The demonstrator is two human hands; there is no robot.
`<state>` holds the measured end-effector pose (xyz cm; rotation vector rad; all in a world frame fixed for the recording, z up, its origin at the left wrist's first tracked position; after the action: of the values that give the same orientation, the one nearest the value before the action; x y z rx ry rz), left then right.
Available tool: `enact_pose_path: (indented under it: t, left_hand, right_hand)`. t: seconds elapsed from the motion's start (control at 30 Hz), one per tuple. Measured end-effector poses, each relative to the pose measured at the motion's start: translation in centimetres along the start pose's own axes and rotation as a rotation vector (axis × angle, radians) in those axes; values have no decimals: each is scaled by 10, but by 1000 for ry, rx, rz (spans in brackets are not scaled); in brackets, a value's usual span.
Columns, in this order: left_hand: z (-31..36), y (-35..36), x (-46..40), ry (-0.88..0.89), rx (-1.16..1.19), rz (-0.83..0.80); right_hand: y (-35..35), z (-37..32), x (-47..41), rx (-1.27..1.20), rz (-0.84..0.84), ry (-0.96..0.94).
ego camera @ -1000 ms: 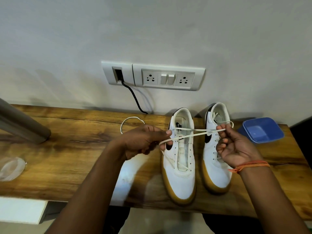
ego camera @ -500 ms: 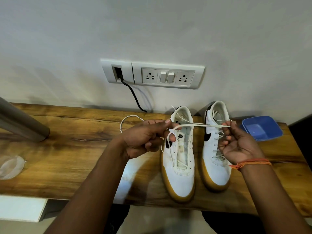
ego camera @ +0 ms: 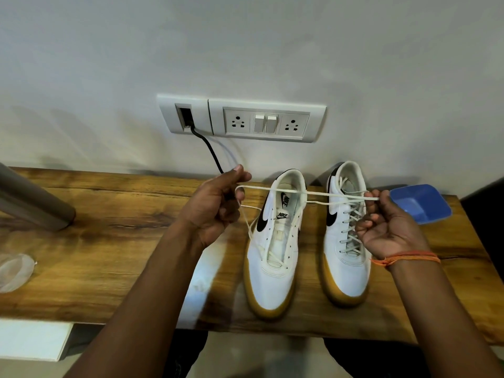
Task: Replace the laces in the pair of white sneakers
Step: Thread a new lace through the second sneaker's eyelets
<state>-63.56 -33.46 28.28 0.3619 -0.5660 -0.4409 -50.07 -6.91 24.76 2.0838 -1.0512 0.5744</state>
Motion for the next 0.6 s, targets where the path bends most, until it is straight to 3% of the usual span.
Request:
enact_pose_path:
  t: [0.33, 0.5, 0.6]
  left_hand:
    - [18, -53, 2, 158, -1101, 406]
    - [10, -68, -1, 97, -1280, 500]
    - [9, -50, -3, 211, -1356, 524]
  right_hand:
    - [-9, -7, -5, -24, 3, -31]
    - [-5, -4, -2, 12, -6, -55]
    - [8, 7, 3, 97, -46, -51]
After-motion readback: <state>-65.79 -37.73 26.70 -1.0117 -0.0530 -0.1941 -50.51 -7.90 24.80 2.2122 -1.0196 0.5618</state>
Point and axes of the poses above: each hand's wrist, its own x-axis away from the middle knuckle, its own y-axis out of the palm, z = x × y, the point moved 8 cm from there along -x, towards the middle knuckle, and after that the axes turned 4 degrees about x, right-handed, at the moved point
